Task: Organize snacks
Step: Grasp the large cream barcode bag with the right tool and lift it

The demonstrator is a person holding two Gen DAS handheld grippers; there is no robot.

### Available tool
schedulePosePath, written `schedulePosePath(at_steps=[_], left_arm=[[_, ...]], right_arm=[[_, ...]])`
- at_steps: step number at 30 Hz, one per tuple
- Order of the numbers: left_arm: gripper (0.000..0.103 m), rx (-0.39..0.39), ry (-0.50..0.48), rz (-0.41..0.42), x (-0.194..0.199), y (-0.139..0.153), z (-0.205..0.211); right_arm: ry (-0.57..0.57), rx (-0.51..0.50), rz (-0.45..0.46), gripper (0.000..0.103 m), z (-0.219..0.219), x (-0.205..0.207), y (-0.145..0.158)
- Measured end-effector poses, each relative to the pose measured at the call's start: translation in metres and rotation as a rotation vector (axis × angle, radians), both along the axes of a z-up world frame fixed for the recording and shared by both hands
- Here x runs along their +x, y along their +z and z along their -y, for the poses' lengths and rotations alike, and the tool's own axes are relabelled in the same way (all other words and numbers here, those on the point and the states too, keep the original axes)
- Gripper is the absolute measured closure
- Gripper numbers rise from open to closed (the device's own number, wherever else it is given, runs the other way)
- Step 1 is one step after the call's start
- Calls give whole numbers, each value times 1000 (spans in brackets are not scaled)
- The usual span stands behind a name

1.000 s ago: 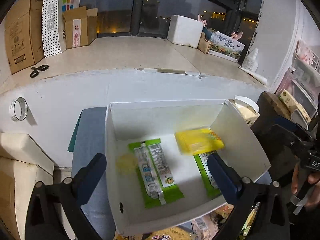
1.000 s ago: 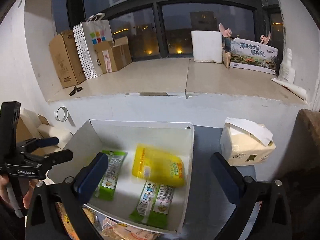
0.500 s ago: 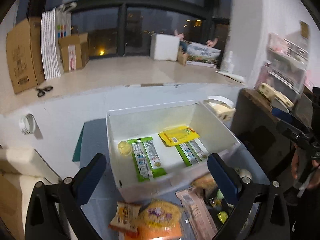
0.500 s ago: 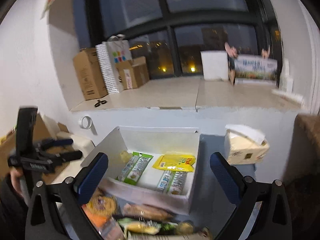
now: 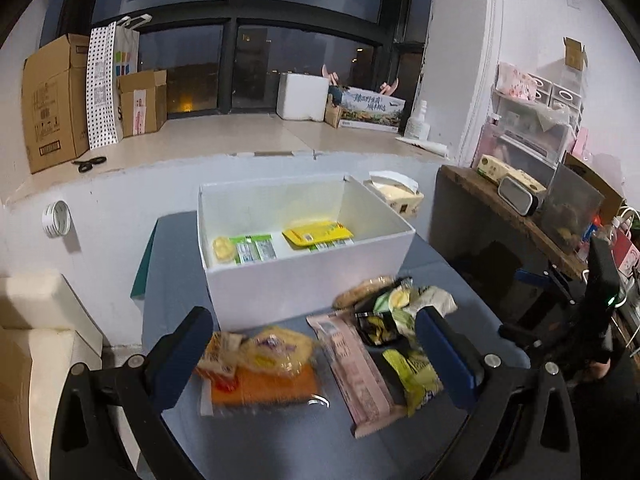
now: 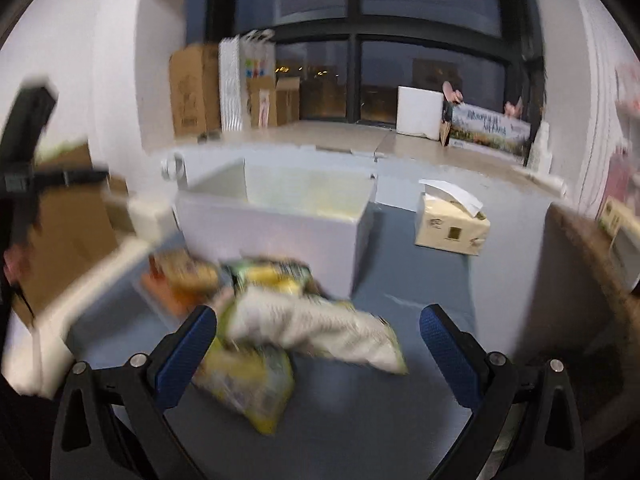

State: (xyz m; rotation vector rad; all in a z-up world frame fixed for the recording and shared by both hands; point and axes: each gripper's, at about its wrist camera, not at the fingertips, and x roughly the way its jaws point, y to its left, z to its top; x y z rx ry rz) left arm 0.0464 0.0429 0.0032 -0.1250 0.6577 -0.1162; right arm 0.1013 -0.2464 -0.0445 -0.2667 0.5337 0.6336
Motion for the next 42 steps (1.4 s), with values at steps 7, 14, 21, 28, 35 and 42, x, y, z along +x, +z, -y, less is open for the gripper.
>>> schedulePosePath(at_steps=[7, 14, 21, 28, 35, 42], left_arm=[[0, -17, -1, -32, 4, -12, 5], [0, -1, -10, -42, 3, -16, 11], [0, -21, -2, -59, 3, -23, 9], [0, -12, -1, -74, 3, -29, 11], [0, -18, -9, -82, 3, -34, 13], [0, -16, -140, -112, 11, -42, 40]], right_arm=[[118, -238, 28, 0, -8, 20, -40], [256, -478, 144, 0, -40, 51, -68], [423, -572, 175, 0, -67, 58, -77], [473, -542, 101, 49, -79, 62, -83], [411, -479, 110, 57, -62, 53, -68], [299, -194, -15, 59, -12, 49, -32]])
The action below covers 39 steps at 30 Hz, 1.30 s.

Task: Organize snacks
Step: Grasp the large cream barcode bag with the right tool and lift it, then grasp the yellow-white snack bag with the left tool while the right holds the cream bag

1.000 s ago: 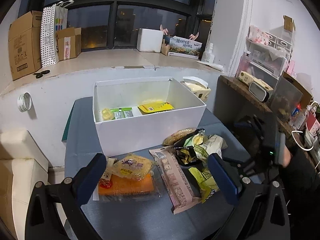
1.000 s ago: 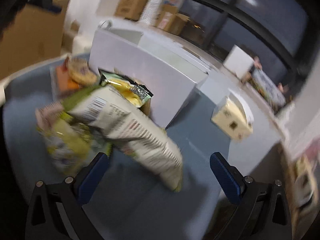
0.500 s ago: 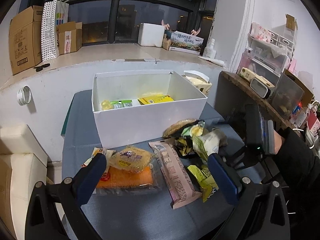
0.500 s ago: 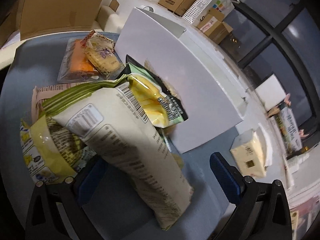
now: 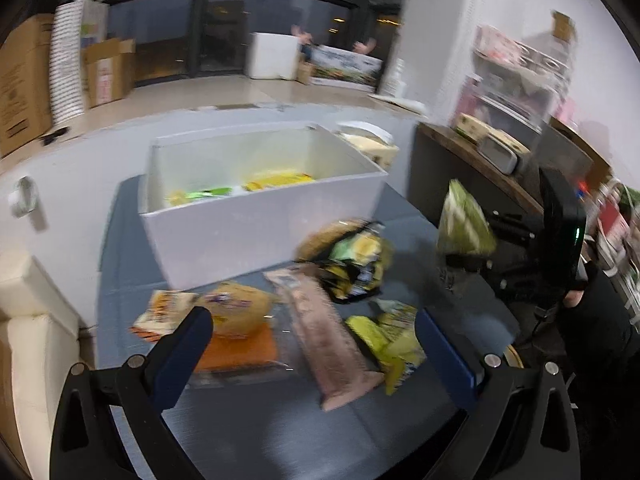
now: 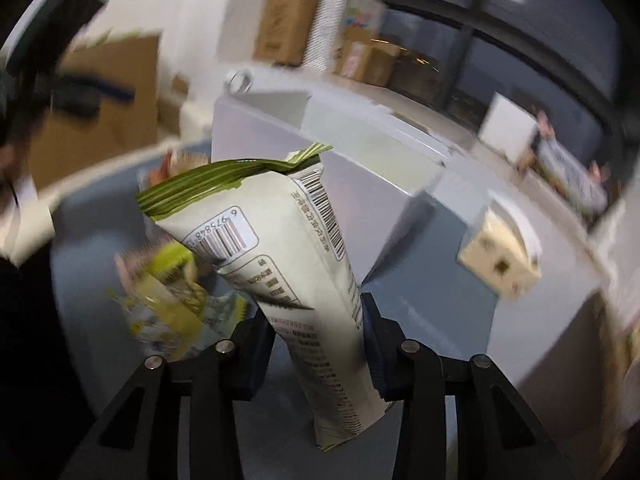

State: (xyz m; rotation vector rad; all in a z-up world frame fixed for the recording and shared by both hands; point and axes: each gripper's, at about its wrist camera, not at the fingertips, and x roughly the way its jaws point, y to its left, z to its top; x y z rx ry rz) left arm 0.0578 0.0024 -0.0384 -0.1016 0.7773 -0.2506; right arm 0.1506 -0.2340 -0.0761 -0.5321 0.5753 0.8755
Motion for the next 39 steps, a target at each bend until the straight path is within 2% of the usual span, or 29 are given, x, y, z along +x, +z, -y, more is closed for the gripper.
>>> schedulePosePath(at_steps=[3, 5, 7, 9, 11, 14, 18, 19, 20, 21, 23, 25, 28, 30, 35, 39], left_arm=[[0, 31, -84, -16, 7, -6, 25], [0, 60, -147, -30, 11, -11, 45], [0, 92, -182, -44, 16, -17, 65], [0, 127, -218, -67, 20, -26, 87], [0, 172, -271, -69, 23, -34, 105], [0, 291, -366, -86, 32, -52, 131], [0, 350, -508, -164, 52, -79, 146], [3, 378, -519, -176, 56, -85, 149], [24, 402, -527, -185, 60, -89, 150], [32, 414, -549, -199, 63, -93, 152], [37, 429, -563, -196, 64, -91, 155], [42, 454, -525, -167, 62, -86, 157], [45, 328, -459, -152, 59, -70, 141], [45, 240, -431, -109, 51, -51, 128], [45, 95, -307, -14, 31, -8, 92], [45, -2, -160, 95, 9, 26, 47]], right_arm=[[-100, 145, -112, 59, 21, -4, 7], [-170, 208, -170, 59, 33, -9, 5], [-254, 307, -268, 59, 48, -11, 3], [-312, 377, -312, 59, 60, -15, 1], [-366, 401, -312, 59, 68, -22, -1], [-386, 462, -336, 59, 82, -28, 0], [-407, 488, -355, 59, 93, -28, -1], [-409, 494, -363, 59, 95, -29, -1], [-408, 505, -374, 59, 95, -26, -2], [-408, 510, -380, 59, 95, -24, -3], [-412, 504, -383, 59, 96, -24, -5], [-416, 506, -388, 59, 97, -25, -8], [-412, 517, -395, 59, 97, -26, -10], [-419, 527, -401, 59, 98, -24, -10], [-428, 541, -396, 59, 99, -24, -2], [-409, 586, -404, 59, 91, -20, 12]])
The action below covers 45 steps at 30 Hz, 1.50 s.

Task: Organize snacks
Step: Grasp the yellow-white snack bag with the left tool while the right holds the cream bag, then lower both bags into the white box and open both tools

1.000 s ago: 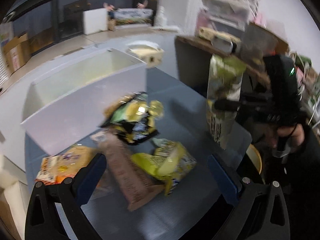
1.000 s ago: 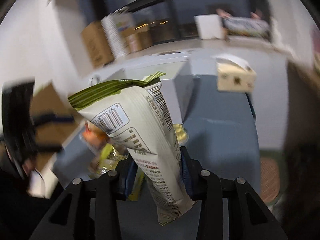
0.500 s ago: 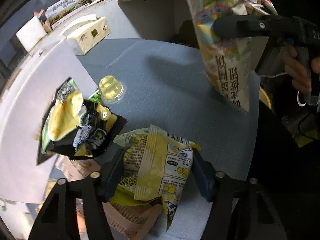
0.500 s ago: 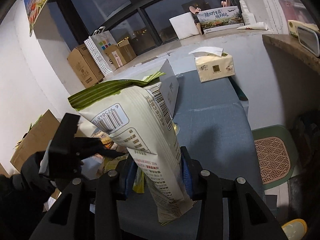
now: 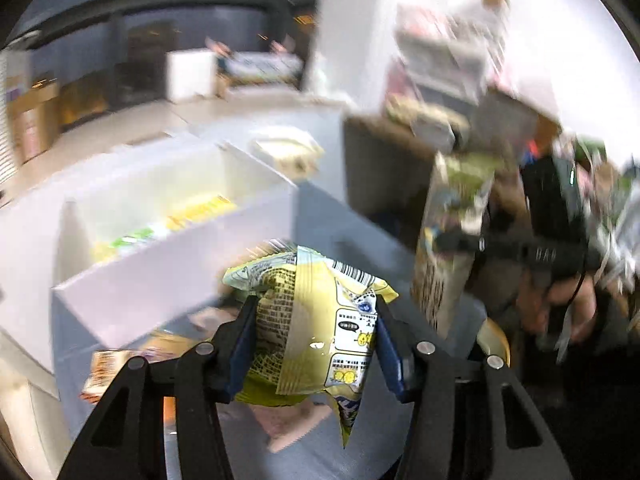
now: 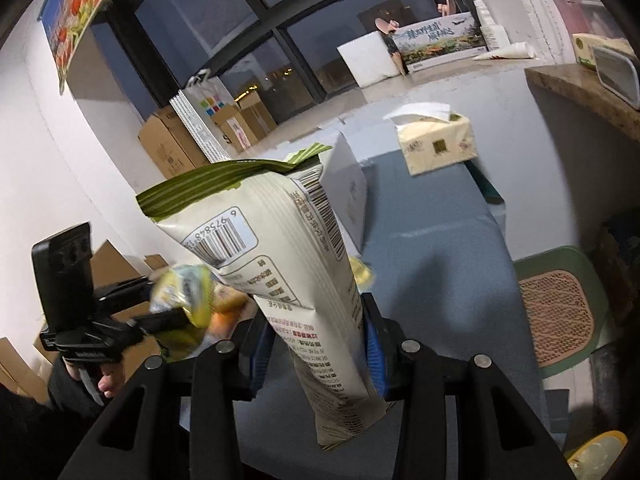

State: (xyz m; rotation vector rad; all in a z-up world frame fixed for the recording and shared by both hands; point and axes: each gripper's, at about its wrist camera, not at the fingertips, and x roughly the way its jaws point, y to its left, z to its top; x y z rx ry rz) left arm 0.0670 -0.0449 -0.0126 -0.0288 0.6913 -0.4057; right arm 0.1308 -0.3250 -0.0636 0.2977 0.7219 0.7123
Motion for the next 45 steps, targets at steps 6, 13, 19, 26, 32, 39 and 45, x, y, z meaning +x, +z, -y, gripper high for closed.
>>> schedulePosePath(at_steps=[6, 13, 19, 26, 32, 39, 45], left_arm=[[45, -31, 220, 76, 15, 40, -61], [45, -24, 343, 87, 101, 56, -121], [44, 17, 423, 27, 156, 30, -137], [0, 51, 477, -3, 169, 6, -148], [0, 20, 458, -8, 153, 3, -150], [0, 22, 435, 11, 131, 14, -136], [0, 83, 401, 51, 94, 27, -115]], right_arm=[[64, 71, 11, 59, -45, 26, 33], [98, 63, 95, 59, -121, 83, 94], [18, -76, 69, 59, -180, 157, 109], [-25, -198, 23, 0, -198, 190, 82], [-56, -175, 70, 0, -181, 181, 81], [-13, -186, 151, 0, -177, 153, 92], [36, -208, 191, 0, -172, 124, 94]])
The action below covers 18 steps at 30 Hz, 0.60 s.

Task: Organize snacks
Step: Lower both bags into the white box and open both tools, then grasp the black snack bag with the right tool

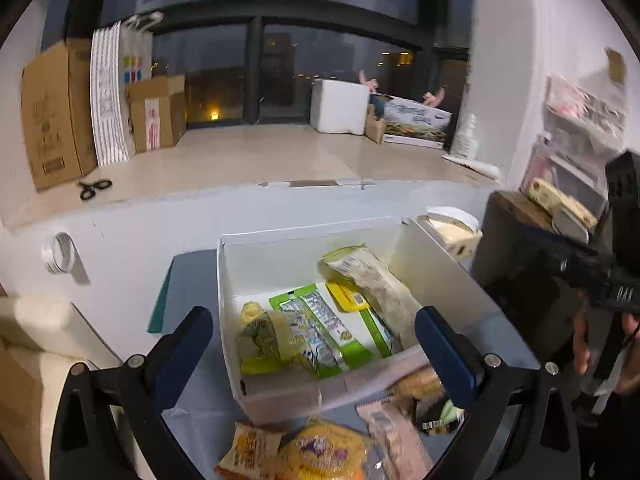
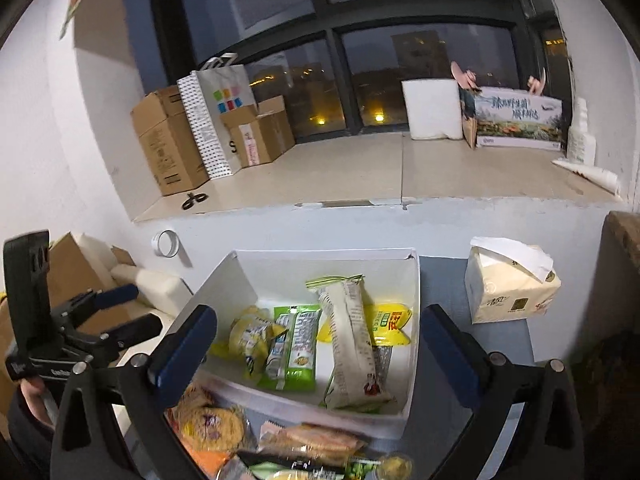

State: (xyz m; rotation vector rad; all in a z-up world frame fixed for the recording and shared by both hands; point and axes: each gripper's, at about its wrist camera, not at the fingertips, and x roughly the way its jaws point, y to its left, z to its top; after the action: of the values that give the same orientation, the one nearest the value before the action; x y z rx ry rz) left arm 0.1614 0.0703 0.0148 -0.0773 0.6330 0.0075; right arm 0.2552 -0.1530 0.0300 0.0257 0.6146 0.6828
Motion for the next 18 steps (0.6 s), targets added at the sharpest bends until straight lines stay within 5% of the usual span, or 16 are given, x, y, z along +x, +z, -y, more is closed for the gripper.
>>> schedulePosePath(at_steps=[6, 14, 18], left_arm=[[0, -7, -47, 15, -55, 2, 13], [0, -121, -51, -34, -110, -41, 25], [0, -86, -70, -28, -125, -52, 36]], right_arm=[[-22, 27, 148, 0, 30, -60, 3], [20, 42, 6, 0, 60, -133, -66], [-6, -8, -8, 0, 55, -149, -95]])
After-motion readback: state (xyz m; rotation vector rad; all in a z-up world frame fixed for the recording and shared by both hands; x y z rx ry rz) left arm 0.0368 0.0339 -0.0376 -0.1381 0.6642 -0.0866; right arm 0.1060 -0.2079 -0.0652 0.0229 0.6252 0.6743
